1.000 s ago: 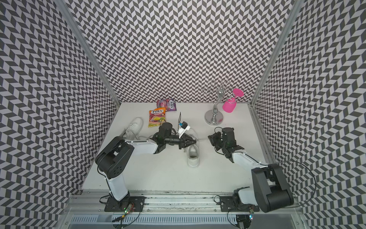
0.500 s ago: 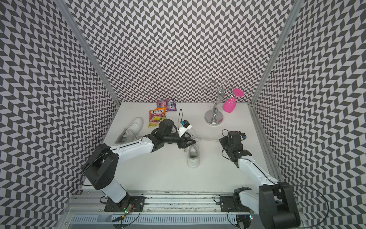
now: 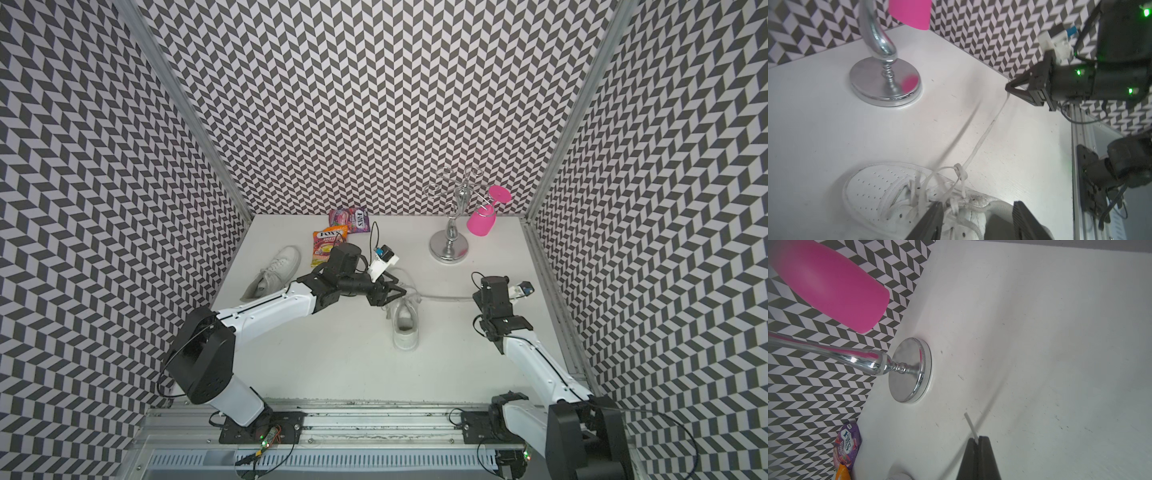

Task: Tie the shoes
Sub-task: Tie the shoelace on the shoe.

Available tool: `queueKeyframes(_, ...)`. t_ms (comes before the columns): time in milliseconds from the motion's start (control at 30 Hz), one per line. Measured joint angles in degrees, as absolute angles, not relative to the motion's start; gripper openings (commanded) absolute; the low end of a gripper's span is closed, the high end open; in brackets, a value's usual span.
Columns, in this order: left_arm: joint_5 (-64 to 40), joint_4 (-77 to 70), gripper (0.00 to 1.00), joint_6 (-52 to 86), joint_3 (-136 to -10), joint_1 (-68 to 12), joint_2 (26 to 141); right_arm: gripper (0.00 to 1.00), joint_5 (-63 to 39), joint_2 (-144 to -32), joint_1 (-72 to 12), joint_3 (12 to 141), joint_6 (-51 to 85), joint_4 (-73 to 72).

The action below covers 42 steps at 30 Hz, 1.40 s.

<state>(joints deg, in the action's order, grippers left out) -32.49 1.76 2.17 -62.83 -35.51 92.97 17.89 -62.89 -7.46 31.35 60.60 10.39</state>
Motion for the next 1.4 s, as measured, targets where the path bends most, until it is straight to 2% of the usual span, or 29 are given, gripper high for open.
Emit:
queueKeyframes(167,-24.9,1.2,0.57,12.6,-61.5,-28.5,93.6,0.0,17.5,-62.9,-7.4,31.4,59.7,10.4)
queueKeyframes(400,-17.0,6.7,0.58,18.0,-67.0,-30.0,103.3,0.0,15.6,-62.9,-7.3,31.6,59.1,10.3)
queueKeyframes(633,-12.4,11.5,0.38,18.9,-72.3,-33.5,110.7,0.0,14.0,-62.9,-7.3,31.6,58.9,10.2)
queueKeyframes(700,-11.7,11.9,0.35,19.0,-73.0,-33.8,111.0,0.0,13.9,-62.9,-7.3,31.6,58.9,10.2)
queueKeyframes(1233,-7.1,13.1,0.39,19.6,-70.2,-32.5,109.1,0.0,13.2,-62.9,-7.3,31.6,58.9,9.8)
queueKeyframes(1400,-5.0,15.6,0.4,19.5,-71.7,-34.3,109.8,0.0,13.0,-62.9,-7.3,31.6,58.9,9.8)
